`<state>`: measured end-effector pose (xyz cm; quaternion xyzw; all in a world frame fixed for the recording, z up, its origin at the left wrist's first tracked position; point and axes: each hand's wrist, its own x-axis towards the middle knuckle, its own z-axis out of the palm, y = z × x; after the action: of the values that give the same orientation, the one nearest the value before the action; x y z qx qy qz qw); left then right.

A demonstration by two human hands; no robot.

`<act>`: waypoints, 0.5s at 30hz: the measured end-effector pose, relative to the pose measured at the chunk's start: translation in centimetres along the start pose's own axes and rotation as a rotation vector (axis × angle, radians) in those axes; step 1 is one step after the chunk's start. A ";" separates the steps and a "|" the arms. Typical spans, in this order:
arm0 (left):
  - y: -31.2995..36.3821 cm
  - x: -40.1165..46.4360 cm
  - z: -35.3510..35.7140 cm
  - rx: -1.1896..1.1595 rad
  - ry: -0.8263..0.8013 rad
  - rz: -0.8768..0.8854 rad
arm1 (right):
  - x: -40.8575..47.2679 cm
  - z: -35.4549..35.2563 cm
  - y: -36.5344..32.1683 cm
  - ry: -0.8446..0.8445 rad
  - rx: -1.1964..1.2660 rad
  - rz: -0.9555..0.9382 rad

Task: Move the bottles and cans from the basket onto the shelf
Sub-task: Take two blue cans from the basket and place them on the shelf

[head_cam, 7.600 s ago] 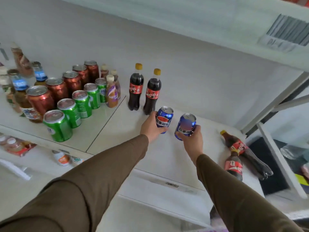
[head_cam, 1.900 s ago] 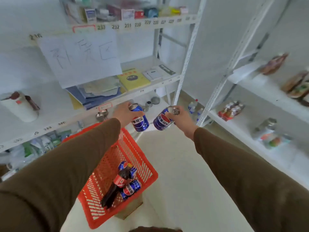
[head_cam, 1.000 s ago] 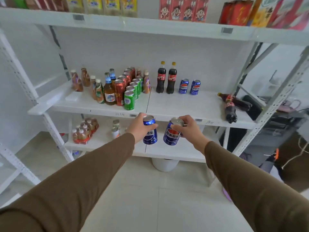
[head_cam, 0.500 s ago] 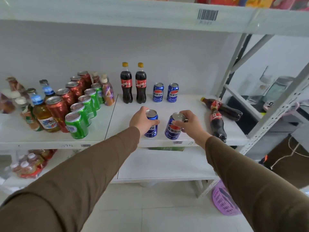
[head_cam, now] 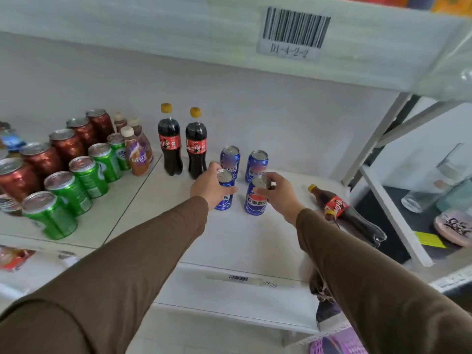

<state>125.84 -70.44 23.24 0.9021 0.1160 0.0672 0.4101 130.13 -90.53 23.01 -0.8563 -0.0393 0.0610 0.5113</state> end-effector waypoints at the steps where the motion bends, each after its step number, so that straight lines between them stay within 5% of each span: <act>1: 0.2 0.6 0.2 0.000 0.015 -0.009 | 1.0 -0.1 0.0 -0.010 -0.002 -0.017; 15: -0.5 2.8 2.3 -0.161 0.073 -0.001 | 4.4 0.7 2.9 -0.019 0.062 -0.116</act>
<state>128.94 -71.00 21.41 0.8631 0.1255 0.1090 0.4769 134.42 -90.72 19.83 -0.8358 -0.0919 0.0404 0.5398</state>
